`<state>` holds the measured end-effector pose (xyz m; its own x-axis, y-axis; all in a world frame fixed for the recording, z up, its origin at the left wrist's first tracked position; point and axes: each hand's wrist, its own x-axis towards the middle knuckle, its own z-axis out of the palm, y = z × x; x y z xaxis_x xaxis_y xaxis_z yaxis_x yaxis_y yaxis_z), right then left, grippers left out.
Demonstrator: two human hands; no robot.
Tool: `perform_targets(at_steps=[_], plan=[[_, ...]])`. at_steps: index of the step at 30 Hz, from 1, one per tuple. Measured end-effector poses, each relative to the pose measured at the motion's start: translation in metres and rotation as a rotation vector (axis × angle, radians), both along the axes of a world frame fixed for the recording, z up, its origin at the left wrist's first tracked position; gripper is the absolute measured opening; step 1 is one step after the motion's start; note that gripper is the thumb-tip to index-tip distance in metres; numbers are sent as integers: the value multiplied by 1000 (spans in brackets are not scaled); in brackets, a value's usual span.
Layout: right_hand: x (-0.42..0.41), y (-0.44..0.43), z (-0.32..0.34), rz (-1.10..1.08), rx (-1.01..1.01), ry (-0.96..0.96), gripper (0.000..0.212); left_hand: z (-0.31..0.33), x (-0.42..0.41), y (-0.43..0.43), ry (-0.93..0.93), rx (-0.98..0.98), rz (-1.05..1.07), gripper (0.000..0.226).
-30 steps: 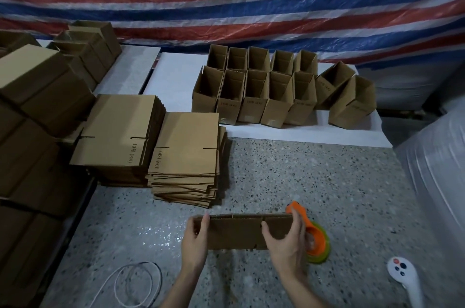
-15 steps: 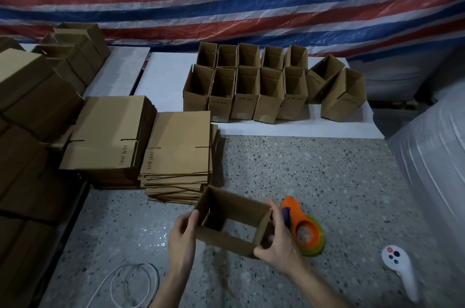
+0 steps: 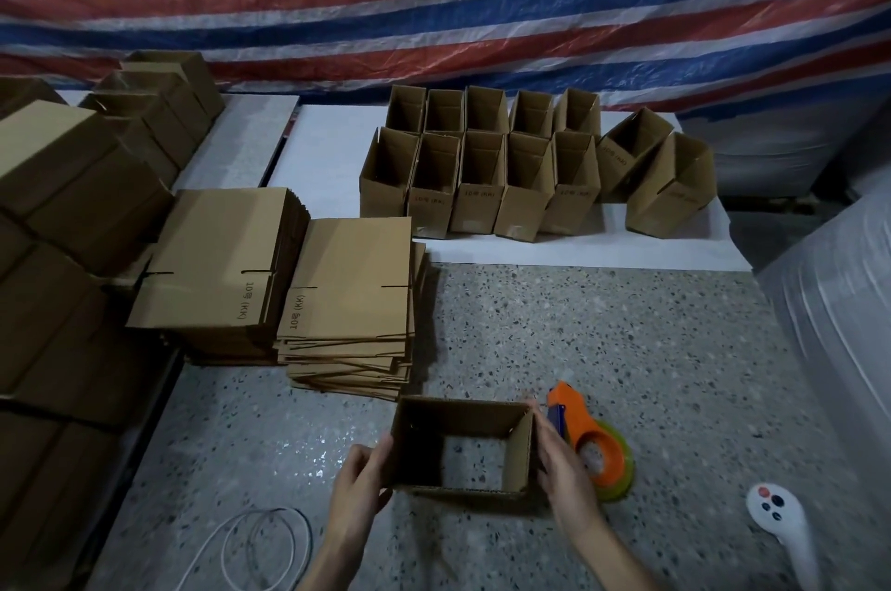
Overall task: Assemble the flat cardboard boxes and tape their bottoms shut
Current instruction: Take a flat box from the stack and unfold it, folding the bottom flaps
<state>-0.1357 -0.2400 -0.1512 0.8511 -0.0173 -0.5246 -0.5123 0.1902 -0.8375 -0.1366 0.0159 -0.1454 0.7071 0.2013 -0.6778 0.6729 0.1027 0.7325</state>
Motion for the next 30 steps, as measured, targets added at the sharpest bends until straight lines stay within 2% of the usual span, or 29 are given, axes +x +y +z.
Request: perform_targets(at_steps=[4,9,13,18,20,23,30], plan=[[2,4,-2,67,-47,-11,37,-2,0,-1,59,-66,69,38],[7,4,-4,40,-11,8,37,-8,-5,-8,179,-205,95,29],[10,3,-3,45,-19,20,34,-14,-11,4,168,-243,108,29],[17,-2,-1,84,-64,143,32,-17,-12,16,116,-226,-20,33],[18,2,-1,137,-127,187,42,-16,-12,18,105,-197,-99,38],[21,13,1,196,-307,209,71,-15,-11,19,99,-166,-147,42],[41,4,0,291,-348,267,88,-12,-8,20,81,-237,-195,40]])
